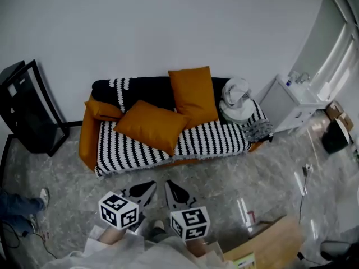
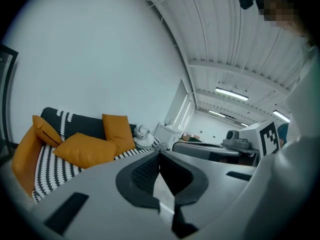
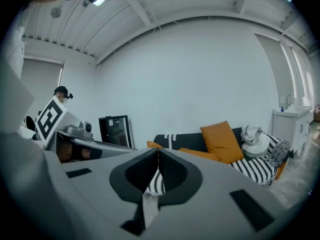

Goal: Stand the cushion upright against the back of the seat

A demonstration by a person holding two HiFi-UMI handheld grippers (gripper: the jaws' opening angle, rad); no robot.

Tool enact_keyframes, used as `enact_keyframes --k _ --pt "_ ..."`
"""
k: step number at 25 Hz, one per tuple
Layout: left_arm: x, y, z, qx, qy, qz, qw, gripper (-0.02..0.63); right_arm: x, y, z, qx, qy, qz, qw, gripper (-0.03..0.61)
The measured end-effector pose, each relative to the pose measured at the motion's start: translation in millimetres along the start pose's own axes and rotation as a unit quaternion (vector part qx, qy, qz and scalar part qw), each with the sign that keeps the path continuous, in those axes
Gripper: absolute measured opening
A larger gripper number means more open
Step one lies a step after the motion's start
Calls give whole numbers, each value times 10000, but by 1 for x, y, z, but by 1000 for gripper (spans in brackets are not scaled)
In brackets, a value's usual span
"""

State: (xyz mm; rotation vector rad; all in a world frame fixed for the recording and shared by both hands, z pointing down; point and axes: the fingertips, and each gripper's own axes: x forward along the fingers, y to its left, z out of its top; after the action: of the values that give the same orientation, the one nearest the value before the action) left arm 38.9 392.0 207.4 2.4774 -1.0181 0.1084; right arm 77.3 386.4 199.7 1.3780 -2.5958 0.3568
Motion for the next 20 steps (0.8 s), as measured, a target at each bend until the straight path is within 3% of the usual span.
enact_keyframes --k 10,20 --pt "76 18 29 -33 86 -74 9999 8 43 -70 19 26 -12 90 10000 14" --pt "97 34 12 -369 357 70 9987 8 63 -80 -6 237 292 309 9988 14"
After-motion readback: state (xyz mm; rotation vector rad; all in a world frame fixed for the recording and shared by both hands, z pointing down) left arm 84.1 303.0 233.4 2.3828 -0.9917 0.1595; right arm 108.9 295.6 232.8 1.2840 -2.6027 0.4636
